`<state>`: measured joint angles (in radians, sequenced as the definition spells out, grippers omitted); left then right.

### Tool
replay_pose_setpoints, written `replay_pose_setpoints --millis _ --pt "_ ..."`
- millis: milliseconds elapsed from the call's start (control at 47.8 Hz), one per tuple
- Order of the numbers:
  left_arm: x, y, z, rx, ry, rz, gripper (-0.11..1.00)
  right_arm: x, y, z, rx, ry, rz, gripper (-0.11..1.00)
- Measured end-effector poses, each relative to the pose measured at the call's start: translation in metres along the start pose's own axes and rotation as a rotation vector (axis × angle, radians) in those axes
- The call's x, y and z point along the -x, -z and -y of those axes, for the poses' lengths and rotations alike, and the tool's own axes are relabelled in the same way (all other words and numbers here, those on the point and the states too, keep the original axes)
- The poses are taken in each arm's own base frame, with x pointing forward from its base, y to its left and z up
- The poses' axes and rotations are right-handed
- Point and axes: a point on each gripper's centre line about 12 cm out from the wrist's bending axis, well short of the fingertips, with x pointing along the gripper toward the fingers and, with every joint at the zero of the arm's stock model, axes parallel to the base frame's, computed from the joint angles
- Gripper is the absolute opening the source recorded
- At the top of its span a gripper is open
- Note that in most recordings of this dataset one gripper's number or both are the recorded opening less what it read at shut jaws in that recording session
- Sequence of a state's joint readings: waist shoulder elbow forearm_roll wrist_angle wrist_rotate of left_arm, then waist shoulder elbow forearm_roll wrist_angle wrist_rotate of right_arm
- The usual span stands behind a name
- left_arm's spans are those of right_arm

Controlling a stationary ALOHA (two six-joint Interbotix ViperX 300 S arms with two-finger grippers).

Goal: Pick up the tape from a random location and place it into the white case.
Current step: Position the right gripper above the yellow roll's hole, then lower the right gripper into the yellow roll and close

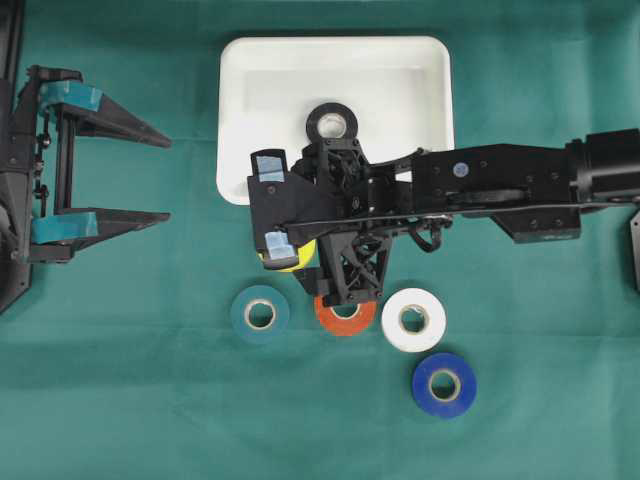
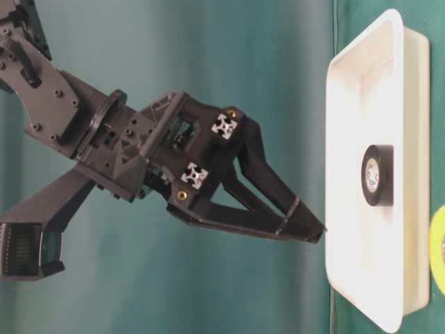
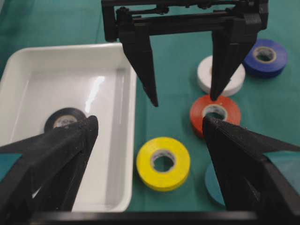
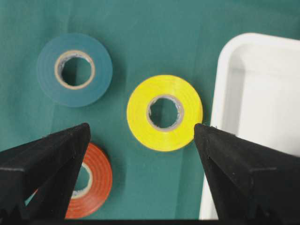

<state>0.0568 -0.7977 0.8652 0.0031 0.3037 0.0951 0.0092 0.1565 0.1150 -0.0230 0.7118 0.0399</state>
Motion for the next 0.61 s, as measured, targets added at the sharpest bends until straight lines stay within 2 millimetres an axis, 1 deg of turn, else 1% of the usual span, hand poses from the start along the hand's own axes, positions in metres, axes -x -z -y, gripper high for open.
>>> replay_pose_setpoints --millis 607 --pt "0.0 0.0002 0.0 0.0 0.0 -0.002 0.97 -0.0011 0.0003 0.0005 0.005 0.004 -0.004 0.91"
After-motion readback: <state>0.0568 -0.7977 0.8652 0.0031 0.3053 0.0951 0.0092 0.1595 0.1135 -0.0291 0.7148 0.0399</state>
